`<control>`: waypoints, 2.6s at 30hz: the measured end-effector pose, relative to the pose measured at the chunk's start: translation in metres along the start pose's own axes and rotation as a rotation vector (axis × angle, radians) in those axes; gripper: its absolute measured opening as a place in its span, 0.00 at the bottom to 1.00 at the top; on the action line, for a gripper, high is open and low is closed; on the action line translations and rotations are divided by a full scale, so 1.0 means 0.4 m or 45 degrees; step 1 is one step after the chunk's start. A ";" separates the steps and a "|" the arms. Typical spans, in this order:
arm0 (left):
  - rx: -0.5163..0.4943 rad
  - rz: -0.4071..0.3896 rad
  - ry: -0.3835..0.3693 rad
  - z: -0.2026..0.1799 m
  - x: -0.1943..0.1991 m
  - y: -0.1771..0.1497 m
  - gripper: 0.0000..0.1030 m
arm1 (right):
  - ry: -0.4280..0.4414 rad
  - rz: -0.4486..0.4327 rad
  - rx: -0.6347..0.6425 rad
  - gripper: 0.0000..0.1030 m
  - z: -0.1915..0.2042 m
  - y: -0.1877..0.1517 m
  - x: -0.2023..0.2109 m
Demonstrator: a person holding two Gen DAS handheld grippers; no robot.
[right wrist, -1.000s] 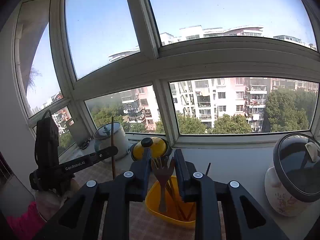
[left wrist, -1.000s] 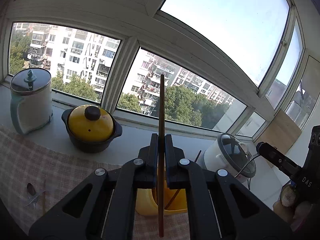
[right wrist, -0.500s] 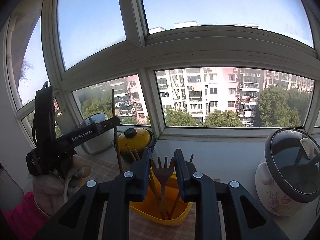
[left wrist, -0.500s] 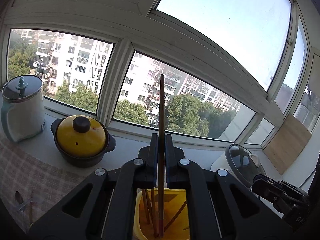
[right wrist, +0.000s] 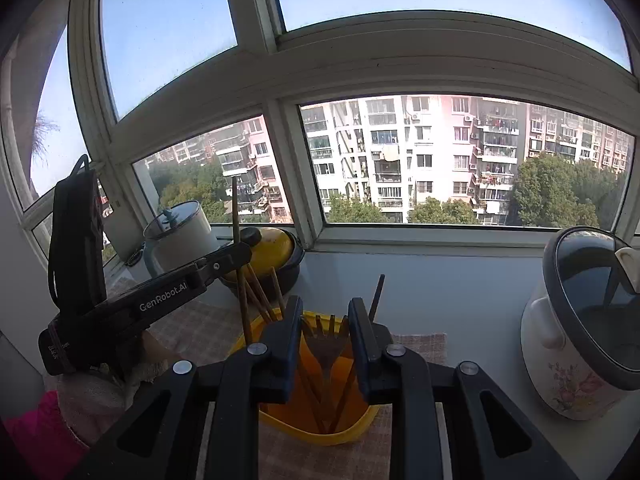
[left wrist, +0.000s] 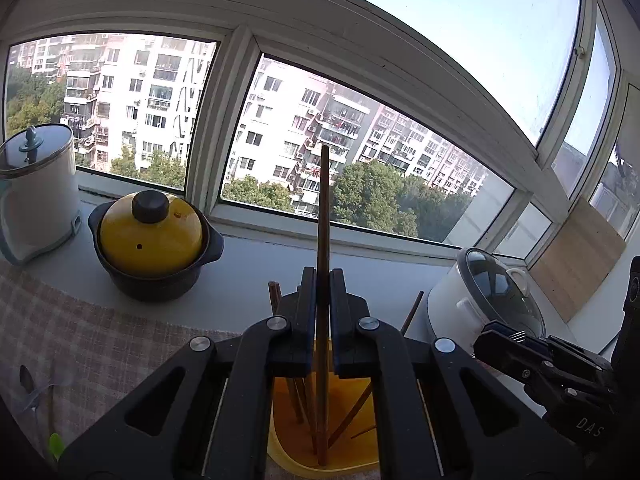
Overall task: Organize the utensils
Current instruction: 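Open the left tool in the bin while the right tool releases the fork, then move both open tools back toward the remaining spoons on the cloth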
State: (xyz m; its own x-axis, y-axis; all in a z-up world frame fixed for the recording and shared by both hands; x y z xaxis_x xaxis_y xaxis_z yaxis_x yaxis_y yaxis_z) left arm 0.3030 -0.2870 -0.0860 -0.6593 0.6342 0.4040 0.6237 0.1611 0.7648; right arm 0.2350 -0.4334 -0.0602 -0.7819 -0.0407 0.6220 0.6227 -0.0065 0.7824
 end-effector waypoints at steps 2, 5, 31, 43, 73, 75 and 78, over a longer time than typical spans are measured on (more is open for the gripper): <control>-0.001 0.010 -0.001 -0.001 0.000 -0.005 0.03 | -0.008 0.012 -0.003 0.22 -0.002 -0.004 -0.014; -0.005 0.017 0.007 -0.001 0.003 -0.005 0.03 | -0.004 0.030 -0.013 0.22 -0.006 -0.012 -0.025; -0.047 0.060 0.024 0.014 0.115 -0.041 0.27 | -0.063 0.004 -0.040 0.66 0.011 -0.056 0.044; -0.061 0.105 0.088 0.103 0.242 -0.086 0.30 | -0.176 0.015 -0.060 0.88 0.055 -0.106 0.097; -0.028 0.239 0.339 0.446 0.548 -0.196 0.39 | -0.233 -0.064 0.017 1.00 0.300 -0.164 0.175; -0.019 0.260 0.341 0.462 0.553 -0.211 0.39 | -0.226 -0.058 0.020 1.00 0.311 -0.169 0.171; -0.008 0.287 0.334 0.478 0.557 -0.233 0.39 | -0.225 -0.054 0.028 1.00 0.327 -0.178 0.167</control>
State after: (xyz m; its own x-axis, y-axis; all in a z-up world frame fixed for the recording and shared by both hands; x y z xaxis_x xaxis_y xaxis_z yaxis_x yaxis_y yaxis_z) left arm 0.1783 -0.0161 -0.1630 -0.5915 0.4369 0.6776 0.7638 0.0342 0.6446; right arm 0.1345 -0.3048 -0.0704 -0.8015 0.1356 0.5824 0.5897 0.0177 0.8075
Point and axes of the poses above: each gripper's, at about its wrist camera, not at the fingertips, and x roughly against the way its jaws point, z to its left, y to its top, the point moved 6 cm from there along -x, roughly the way its jaws point, and after that the axes turned 12 degrees about -y, right-handed, at the moved point
